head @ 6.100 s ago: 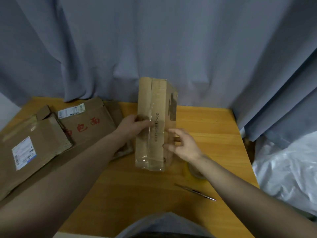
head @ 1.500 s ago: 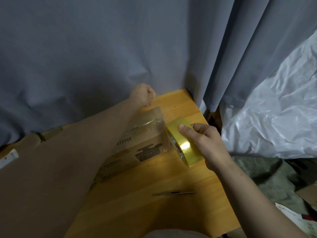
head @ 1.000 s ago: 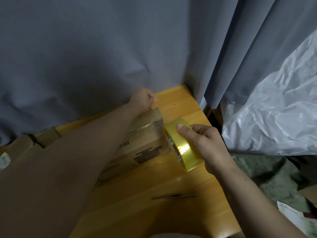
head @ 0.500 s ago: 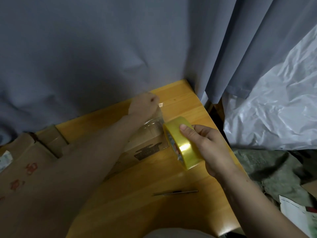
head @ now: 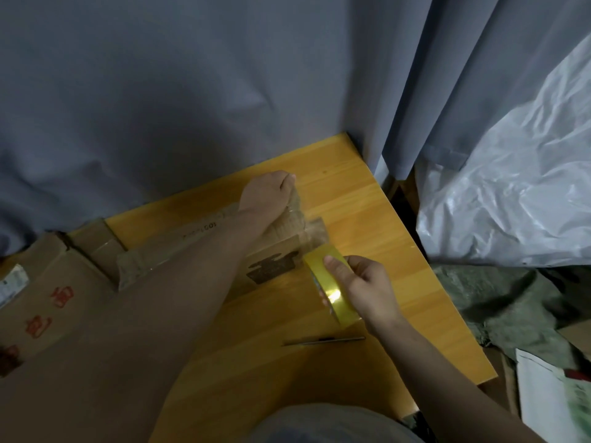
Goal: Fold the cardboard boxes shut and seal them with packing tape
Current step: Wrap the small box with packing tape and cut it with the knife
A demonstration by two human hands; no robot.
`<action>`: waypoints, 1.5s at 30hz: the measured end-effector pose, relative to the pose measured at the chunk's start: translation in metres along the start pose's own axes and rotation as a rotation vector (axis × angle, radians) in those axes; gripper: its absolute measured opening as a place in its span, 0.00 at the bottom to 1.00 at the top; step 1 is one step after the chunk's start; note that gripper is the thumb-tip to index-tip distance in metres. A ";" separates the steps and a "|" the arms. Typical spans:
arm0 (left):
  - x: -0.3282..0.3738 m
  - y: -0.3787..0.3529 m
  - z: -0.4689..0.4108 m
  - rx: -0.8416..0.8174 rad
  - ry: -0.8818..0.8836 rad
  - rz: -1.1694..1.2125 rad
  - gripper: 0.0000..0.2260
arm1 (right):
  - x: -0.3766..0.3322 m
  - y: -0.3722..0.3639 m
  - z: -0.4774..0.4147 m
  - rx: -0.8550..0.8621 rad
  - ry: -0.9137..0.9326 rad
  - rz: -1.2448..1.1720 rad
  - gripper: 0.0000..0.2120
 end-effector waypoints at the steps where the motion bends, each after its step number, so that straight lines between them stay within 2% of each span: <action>1: 0.001 0.000 -0.001 -0.021 0.015 -0.004 0.19 | 0.000 -0.002 -0.002 -0.005 -0.001 -0.001 0.14; 6: 0.005 -0.001 -0.005 -0.139 0.128 -0.035 0.20 | -0.005 -0.012 -0.015 -0.021 0.000 0.062 0.15; 10: -0.001 0.002 -0.015 -0.254 0.176 0.066 0.17 | -0.006 -0.012 -0.020 -0.037 0.003 0.074 0.19; 13: 0.001 0.004 -0.018 -0.348 0.170 0.067 0.18 | -0.006 -0.012 -0.019 -0.042 0.011 0.071 0.17; 16: 0.004 0.002 -0.013 -0.298 0.143 0.020 0.19 | -0.009 -0.012 -0.018 -0.053 0.023 0.043 0.12; 19: 0.006 0.005 -0.006 -0.197 0.104 -0.056 0.21 | -0.008 -0.011 -0.019 -0.066 0.005 0.009 0.14; 21: 0.006 0.012 0.007 -0.131 0.085 -0.019 0.20 | -0.008 -0.011 -0.020 -0.064 0.008 0.003 0.15; 22: 0.006 0.015 0.016 -0.131 0.065 -0.030 0.23 | -0.008 -0.010 -0.020 -0.065 0.021 0.001 0.14; 26: 0.001 0.010 0.049 -0.252 -0.064 -0.283 0.47 | -0.006 -0.014 -0.020 -0.081 0.071 -0.013 0.12; 30: -0.004 0.009 0.043 -0.195 -0.071 -0.250 0.49 | -0.003 -0.016 -0.018 -0.128 0.069 -0.044 0.11; 33: 0.002 0.007 0.044 -0.180 -0.084 -0.248 0.50 | 0.005 -0.012 -0.021 -0.110 0.110 0.052 0.11; 36: 0.007 0.010 0.046 -0.174 -0.079 -0.258 0.51 | 0.016 -0.016 -0.022 -0.123 0.100 0.125 0.27; 37: 0.007 0.011 0.045 -0.181 -0.067 -0.258 0.53 | 0.020 -0.014 -0.024 -0.138 0.107 0.133 0.27; 39: 0.007 0.012 0.045 -0.209 -0.047 -0.254 0.56 | 0.030 -0.009 -0.021 -0.131 0.137 0.124 0.17; 42: 0.007 0.011 0.045 -0.239 -0.046 -0.268 0.57 | 0.054 0.011 -0.004 0.086 0.215 0.017 0.03; 43: 0.007 0.011 0.045 -0.237 -0.046 -0.273 0.56 | 0.067 0.019 -0.001 0.142 0.260 0.040 0.03; 45: 0.008 0.011 0.044 -0.227 -0.042 -0.275 0.56 | 0.091 0.030 0.000 0.065 0.280 0.328 0.09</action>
Point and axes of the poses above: each hand's wrist, its own z-axis away from the middle knuckle, its own y-axis out of the back of the hand, x = y × z, the point moved 1 cm from there along -z, towards the middle knuckle, and after that the axes turned 2 degrees about -z, right-handed, at the moved point
